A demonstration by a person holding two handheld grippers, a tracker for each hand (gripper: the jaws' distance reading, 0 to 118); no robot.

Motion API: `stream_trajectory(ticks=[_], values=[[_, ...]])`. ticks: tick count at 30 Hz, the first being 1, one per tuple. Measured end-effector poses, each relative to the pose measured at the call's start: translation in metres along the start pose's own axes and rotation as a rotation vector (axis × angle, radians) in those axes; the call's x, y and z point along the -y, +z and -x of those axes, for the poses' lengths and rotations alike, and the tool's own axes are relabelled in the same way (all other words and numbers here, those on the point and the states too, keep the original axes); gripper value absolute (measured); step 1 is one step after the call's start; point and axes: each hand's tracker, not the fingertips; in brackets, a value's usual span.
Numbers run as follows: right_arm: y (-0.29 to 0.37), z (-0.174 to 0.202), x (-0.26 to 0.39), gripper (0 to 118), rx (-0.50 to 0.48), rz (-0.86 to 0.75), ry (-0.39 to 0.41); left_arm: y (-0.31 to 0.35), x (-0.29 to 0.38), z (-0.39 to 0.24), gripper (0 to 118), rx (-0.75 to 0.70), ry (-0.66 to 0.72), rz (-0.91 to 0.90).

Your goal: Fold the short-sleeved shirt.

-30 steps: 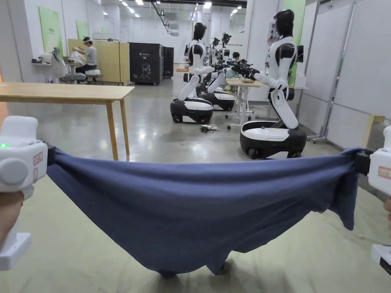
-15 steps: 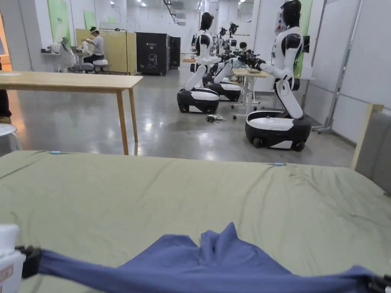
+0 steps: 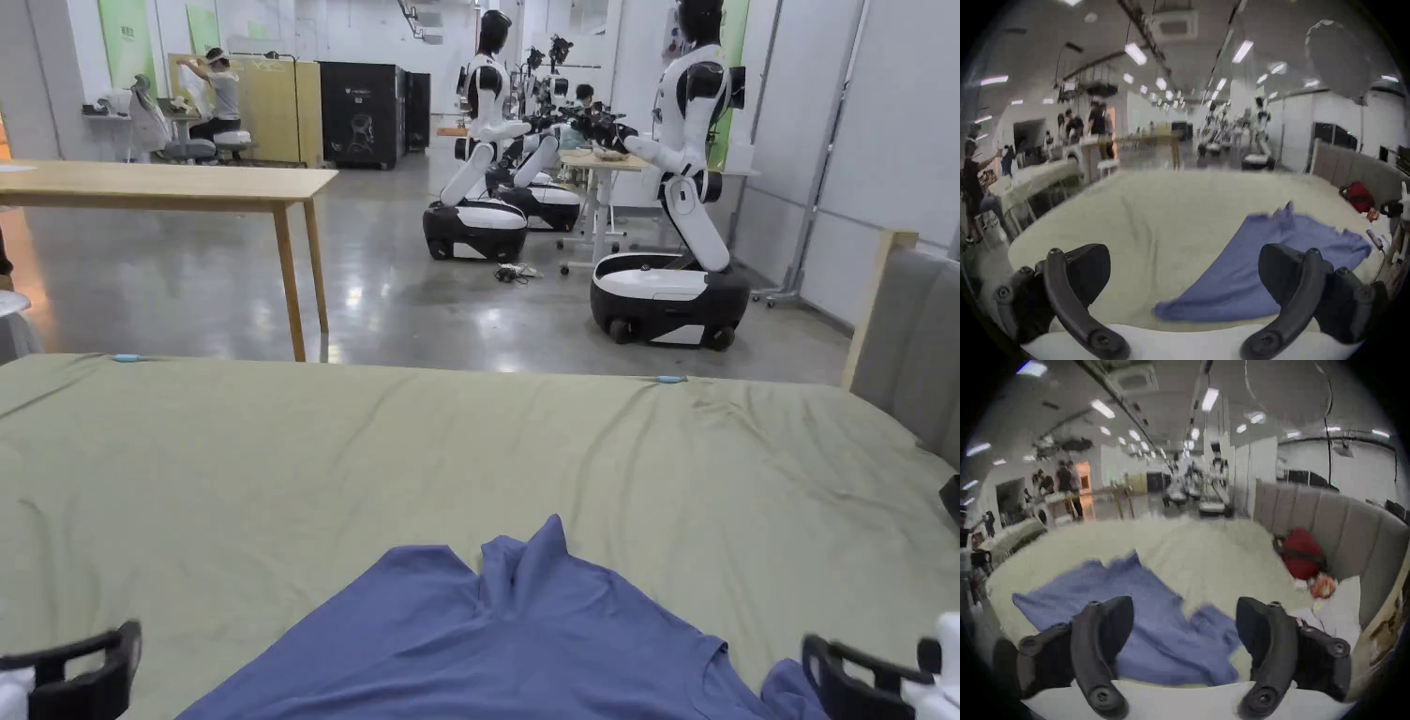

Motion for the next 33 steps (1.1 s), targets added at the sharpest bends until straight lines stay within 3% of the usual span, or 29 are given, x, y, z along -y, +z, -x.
stream_trajectory(ticks=[2,5,6,7,8,10,11,12,16,19,20,21,23,30,33], values=[[0.011,0.027,-0.017,102,-0.064,-0.108,-0.017,0.010,-0.012,-0.026,118,0.001,-0.028,-0.113],[0.016,0.066,-0.029,101,-0.106,-0.160,-0.020,0.016,-0.016,-0.058,118,0.011,-0.031,-0.198],[0.017,0.077,-0.028,89,-0.100,-0.167,-0.008,0.017,-0.016,-0.066,116,0.015,-0.043,-0.194],[0.015,0.084,-0.025,53,-0.113,-0.198,0.014,0.016,-0.016,-0.071,110,0.015,-0.065,-0.163],[0.014,0.090,-0.023,0,-0.113,-0.207,0.022,0.013,-0.013,-0.073,80,0.028,-0.080,-0.103],[0.011,0.104,-0.021,0,-0.021,-0.225,0.057,0.013,-0.008,-0.070,5,0.070,-0.070,-0.063],[0.007,0.103,-0.017,0,-0.092,-0.224,0.046,0.012,-0.004,-0.065,2,0.056,-0.079,-0.037],[0.006,0.106,-0.016,0,-0.131,-0.213,0.036,0.010,0.002,-0.057,2,0.012,-0.101,-0.008],[-0.002,0.113,-0.009,0,-0.114,-0.184,0.077,0.011,0.018,-0.008,2,-0.033,-0.055,0.094],[-0.014,0.116,0.000,0,-0.147,-0.125,0.034,0.007,0.048,0.036,4,-0.093,-0.029,0.177],[-0.018,0.117,0.003,0,-0.149,-0.112,0.029,0.002,0.057,0.045,16,-0.101,-0.018,0.213],[-0.023,0.120,0.008,0,-0.152,-0.097,0.026,-0.003,0.068,0.056,42,-0.117,-0.013,0.268],[-0.033,0.124,0.016,0,-0.158,-0.062,0.035,-0.016,0.089,0.067,116,-0.117,-0.007,0.350],[-0.067,0.134,0.034,0,-0.145,0.050,0.075,-0.081,0.128,0.063,116,-0.098,0.005,0.454],[-0.078,0.130,0.036,0,-0.129,0.080,0.092,-0.116,0.139,0.064,109,-0.105,0.003,0.480]])
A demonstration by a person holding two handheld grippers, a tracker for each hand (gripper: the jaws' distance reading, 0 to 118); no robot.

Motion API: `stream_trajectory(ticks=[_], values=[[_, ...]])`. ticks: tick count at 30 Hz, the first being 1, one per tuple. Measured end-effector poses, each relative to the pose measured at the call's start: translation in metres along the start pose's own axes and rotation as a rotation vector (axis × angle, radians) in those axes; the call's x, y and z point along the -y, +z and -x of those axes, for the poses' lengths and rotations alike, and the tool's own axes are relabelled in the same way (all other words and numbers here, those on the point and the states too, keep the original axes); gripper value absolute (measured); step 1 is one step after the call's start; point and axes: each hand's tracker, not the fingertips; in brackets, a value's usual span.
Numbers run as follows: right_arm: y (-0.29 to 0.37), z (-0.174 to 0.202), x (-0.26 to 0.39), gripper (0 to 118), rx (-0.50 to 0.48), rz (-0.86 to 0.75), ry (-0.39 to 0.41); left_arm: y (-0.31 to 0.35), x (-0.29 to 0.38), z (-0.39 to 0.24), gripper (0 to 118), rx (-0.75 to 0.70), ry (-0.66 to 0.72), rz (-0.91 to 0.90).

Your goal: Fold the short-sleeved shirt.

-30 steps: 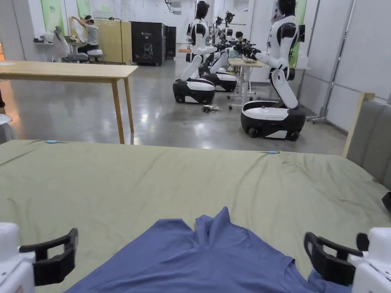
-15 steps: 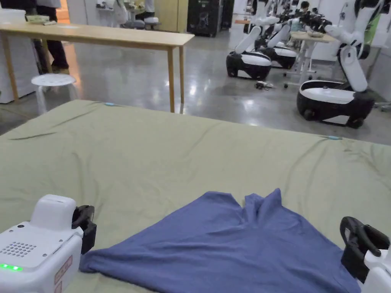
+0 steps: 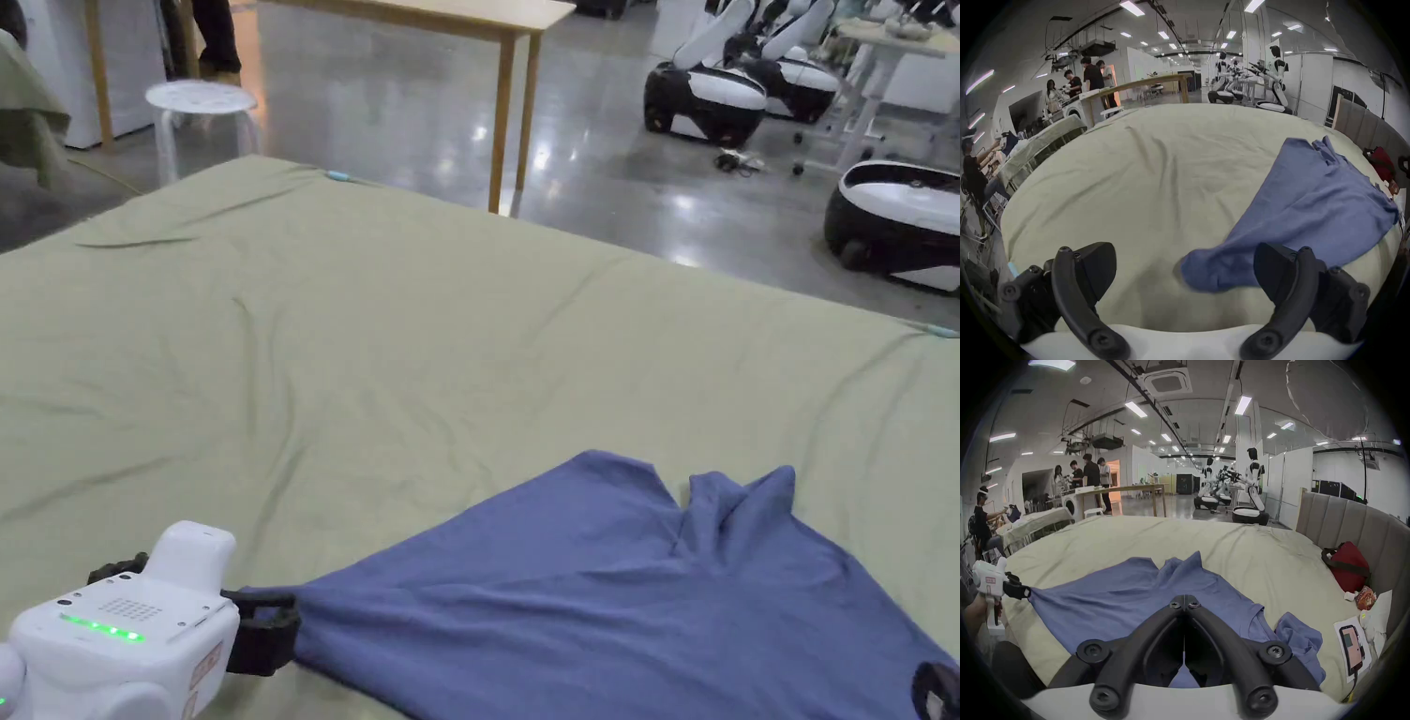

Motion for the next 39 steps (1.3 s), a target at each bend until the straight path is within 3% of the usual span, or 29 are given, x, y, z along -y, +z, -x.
stream_trajectory(ticks=[1,2,4,6,8,9,10,11,12,13,15,18,22,23,25,26,27,28,29,30,32,36,39], values=[[-0.003,-0.002,0.000,0,0.001,0.011,-0.001,-0.009,-0.002,-0.001,101,-0.002,-0.004,0.036],[-0.008,-0.007,0.000,0,0.007,0.028,-0.008,-0.020,-0.003,-0.003,79,-0.030,-0.022,0.097],[-0.019,-0.017,-0.003,0,0.013,0.057,-0.027,-0.011,-0.003,-0.015,55,0.026,-0.027,0.069],[-0.035,-0.033,-0.011,0,0.024,0.092,-0.046,0.001,-0.003,-0.025,10,0.041,-0.072,0.043],[-0.061,-0.049,-0.021,1,0.044,0.152,-0.032,0.017,-0.005,-0.036,5,0.043,-0.101,0.023],[-0.079,-0.058,-0.027,8,0.049,0.179,-0.015,0.027,-0.008,-0.039,5,0.045,-0.122,-0.007],[-0.100,-0.068,-0.030,32,0.055,0.227,-0.002,0.036,-0.011,-0.041,5,0.057,-0.129,-0.015],[-0.128,-0.078,-0.036,81,0.052,0.298,0.015,0.047,-0.017,-0.042,5,0.053,-0.129,-0.029],[-0.153,-0.086,-0.040,105,0.042,0.352,0.019,0.056,-0.022,-0.043,5,0.049,-0.139,-0.061],[-0.175,-0.093,-0.040,105,0.031,0.381,0.021,0.061,-0.026,-0.043,5,0.056,-0.143,-0.063],[-0.224,-0.106,-0.036,118,0.030,0.395,0.036,0.066,-0.034,-0.040,5,0.065,-0.136,-0.065],[-0.278,-0.109,-0.031,114,0.053,0.508,0.029,0.067,-0.039,-0.045,5,0.058,-0.149,-0.069],[-0.314,-0.111,-0.021,109,0.036,0.512,-0.007,0.058,-0.037,-0.046,5,0.037,-0.153,-0.048],[-0.317,-0.109,-0.019,87,0.009,0.526,-0.009,0.057,-0.036,-0.046,5,0.036,-0.152,-0.046],[-0.312,-0.097,-0.017,63,0.025,0.494,0.050,0.056,-0.037,-0.047,5,0.031,-0.155,-0.041],[-0.286,-0.084,-0.026,26,0.008,0.472,0.087,0.055,-0.037,-0.047,5,0.029,-0.156,-0.041],[-0.280,-0.075,-0.027,6,0.007,0.485,0.113,0.053,-0.037,-0.047,5,0.030,-0.157,-0.039],[-0.273,-0.067,-0.028,6,0.056,0.483,0.175,0.051,-0.037,-0.047,5,0.030,-0.158,-0.036],[-0.267,-0.066,-0.030,5,0.006,0.478,0.183,0.050,-0.038,-0.048,5,0.029,-0.158,-0.039],[-0.256,-0.066,-0.037,5,-0.063,0.485,0.150,0.048,-0.040,-0.048,5,0.028,-0.157,-0.042],[-0.231,-0.065,-0.055,5,0.003,0.419,0.173,0.045,-0.046,-0.045,5,0.040,-0.143,-0.047],[-0.169,-0.089,-0.118,5,-0.031,0.270,0.055,0.046,-0.082,-0.039,5,0.107,-0.116,-0.100],[-0.117,-0.102,-0.177,5,0.009,0.141,0.093,0.054,-0.126,-0.041,4,0.086,-0.172,-0.169]])
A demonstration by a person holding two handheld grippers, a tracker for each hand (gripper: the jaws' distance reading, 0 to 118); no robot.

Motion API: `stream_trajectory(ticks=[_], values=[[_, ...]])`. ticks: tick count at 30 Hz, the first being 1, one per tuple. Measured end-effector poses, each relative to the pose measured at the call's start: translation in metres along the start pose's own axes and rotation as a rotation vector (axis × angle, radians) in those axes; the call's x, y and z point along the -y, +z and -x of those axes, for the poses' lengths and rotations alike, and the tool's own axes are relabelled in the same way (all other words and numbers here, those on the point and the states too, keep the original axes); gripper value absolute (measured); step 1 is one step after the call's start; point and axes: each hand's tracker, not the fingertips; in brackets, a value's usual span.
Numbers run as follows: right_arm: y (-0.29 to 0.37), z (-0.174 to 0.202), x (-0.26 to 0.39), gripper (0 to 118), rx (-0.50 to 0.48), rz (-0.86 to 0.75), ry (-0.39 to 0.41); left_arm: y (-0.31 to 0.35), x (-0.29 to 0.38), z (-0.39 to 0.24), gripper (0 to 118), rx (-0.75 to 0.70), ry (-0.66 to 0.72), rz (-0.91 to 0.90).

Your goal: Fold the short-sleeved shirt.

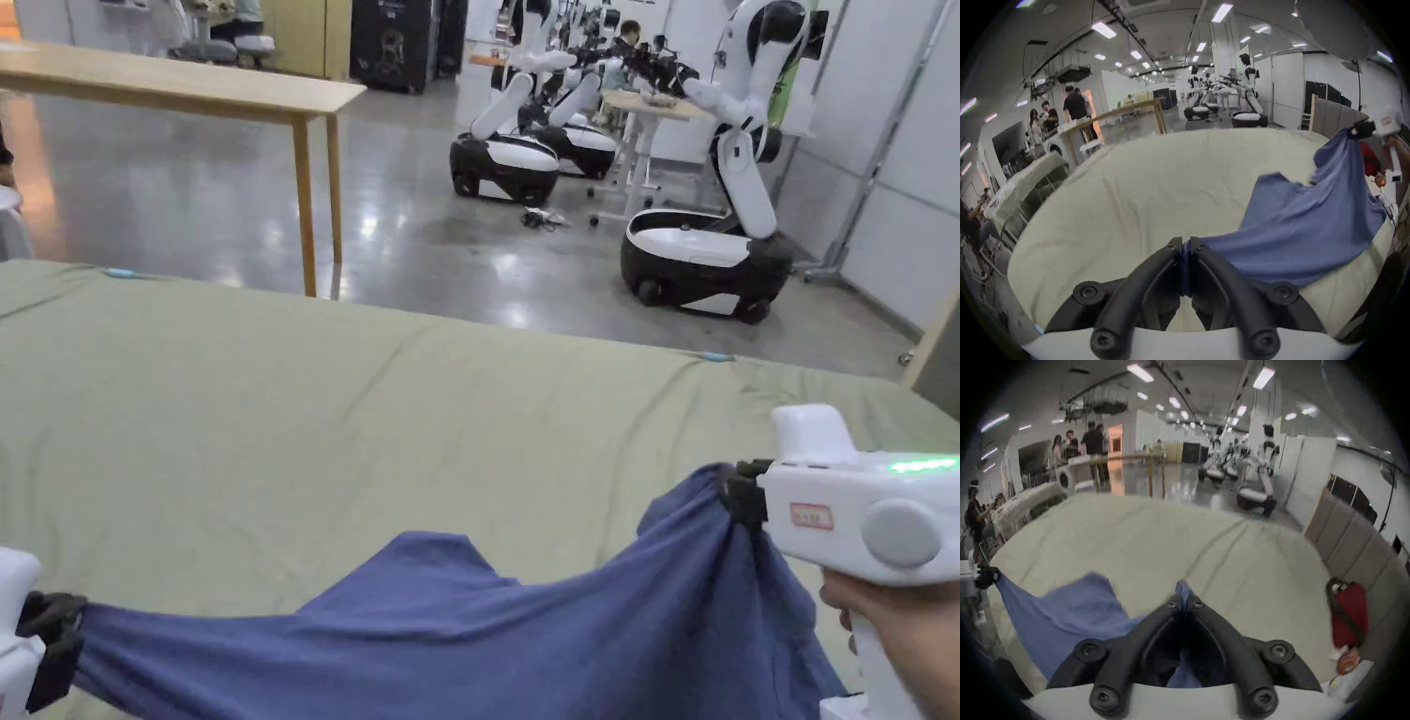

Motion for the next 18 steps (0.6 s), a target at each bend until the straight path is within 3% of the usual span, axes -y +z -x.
stream_trajectory(ticks=[8,12,15,18], values=[[0.107,-0.067,-0.118,5,0.089,-0.271,-0.114,0.005,-0.159,0.000,4,-0.012,-0.005,-0.207],[0.134,-0.096,-0.169,5,0.137,-0.366,-0.134,0.011,-0.240,-0.007,4,-0.049,-0.042,-0.293],[0.152,-0.106,-0.200,5,0.146,-0.420,-0.145,0.018,-0.288,-0.014,4,-0.133,-0.140,-0.346],[0.165,-0.111,-0.230,5,0.163,-0.480,-0.140,0.029,-0.334,-0.011,4,-0.174,-0.144,-0.397]])
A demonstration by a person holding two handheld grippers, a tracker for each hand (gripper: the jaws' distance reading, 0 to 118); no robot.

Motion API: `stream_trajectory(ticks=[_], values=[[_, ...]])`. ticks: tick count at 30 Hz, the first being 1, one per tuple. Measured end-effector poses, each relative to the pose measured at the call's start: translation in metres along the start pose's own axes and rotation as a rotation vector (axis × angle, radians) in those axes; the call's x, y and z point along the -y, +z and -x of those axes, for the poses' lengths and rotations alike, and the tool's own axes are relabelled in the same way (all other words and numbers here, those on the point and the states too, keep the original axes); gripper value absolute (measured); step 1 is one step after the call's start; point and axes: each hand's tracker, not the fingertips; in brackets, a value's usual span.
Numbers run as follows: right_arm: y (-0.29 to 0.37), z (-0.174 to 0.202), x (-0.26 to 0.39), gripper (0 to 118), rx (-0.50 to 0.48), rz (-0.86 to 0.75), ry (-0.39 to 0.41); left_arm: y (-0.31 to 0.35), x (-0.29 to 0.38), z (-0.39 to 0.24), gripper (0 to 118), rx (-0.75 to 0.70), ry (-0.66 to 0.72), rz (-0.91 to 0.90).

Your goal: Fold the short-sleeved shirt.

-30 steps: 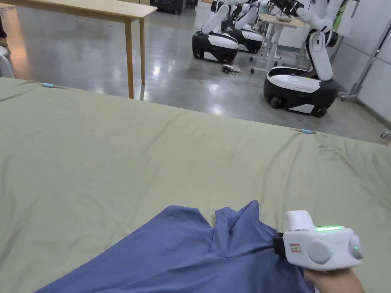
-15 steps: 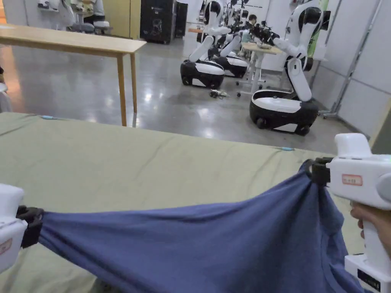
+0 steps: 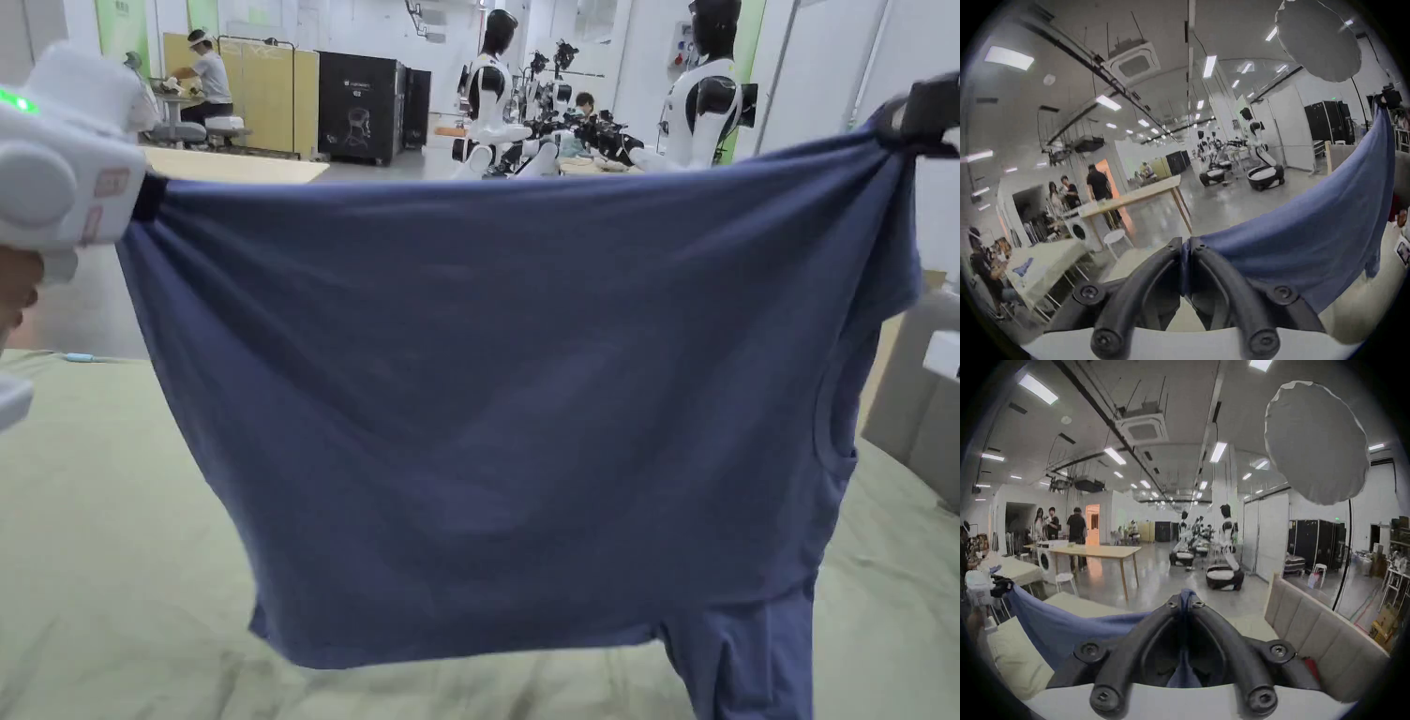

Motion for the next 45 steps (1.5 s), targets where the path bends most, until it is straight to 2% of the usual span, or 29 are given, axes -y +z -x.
stream_trajectory(ticks=[4,9,16,19,23,25,29,31,35,36,38,41,45], values=[[-0.010,-0.001,-0.035,5,0.002,-0.066,0.000,-0.006,-0.048,0.016,4,-0.042,-0.002,-0.047],[-0.036,0.002,-0.025,5,0.002,-0.078,-0.011,-0.018,-0.056,0.019,4,-0.094,-0.035,-0.072],[-0.069,0.002,0.060,5,0.014,0.007,-0.100,-0.064,0.024,-0.006,4,-0.058,0.027,0.023],[-0.077,-0.003,0.093,5,0.007,0.045,-0.116,-0.062,0.059,-0.020,4,-0.048,0.078,0.056],[-0.057,-0.008,0.107,5,0.010,0.050,-0.106,-0.038,0.076,-0.030,4,-0.011,0.076,0.069],[-0.035,-0.014,0.110,5,0.003,0.045,-0.111,-0.017,0.080,-0.027,4,0.020,0.120,0.067],[0.037,-0.020,0.127,5,-0.020,0.046,-0.100,0.043,0.097,-0.026,4,0.065,0.144,0.066],[0.076,-0.023,0.148,5,-0.038,0.073,-0.075,0.076,0.114,-0.028,4,0.098,0.115,0.089],[0.144,-0.029,0.222,5,-0.089,0.211,0.024,0.145,0.179,-0.044,4,0.185,0.074,0.185],[0.161,-0.030,0.247,5,-0.101,0.249,0.021,0.161,0.202,-0.048,4,0.252,0.080,0.244],[0.187,-0.034,0.303,5,-0.117,0.374,0.024,0.181,0.250,-0.054,4,0.290,0.113,0.333],[0.216,-0.030,0.387,5,-0.105,0.537,0.003,0.205,0.322,-0.071,4,0.289,0.103,0.467],[0.227,-0.019,0.489,5,-0.122,0.757,0.031,0.215,0.398,-0.084,4,0.278,0.155,0.630]])
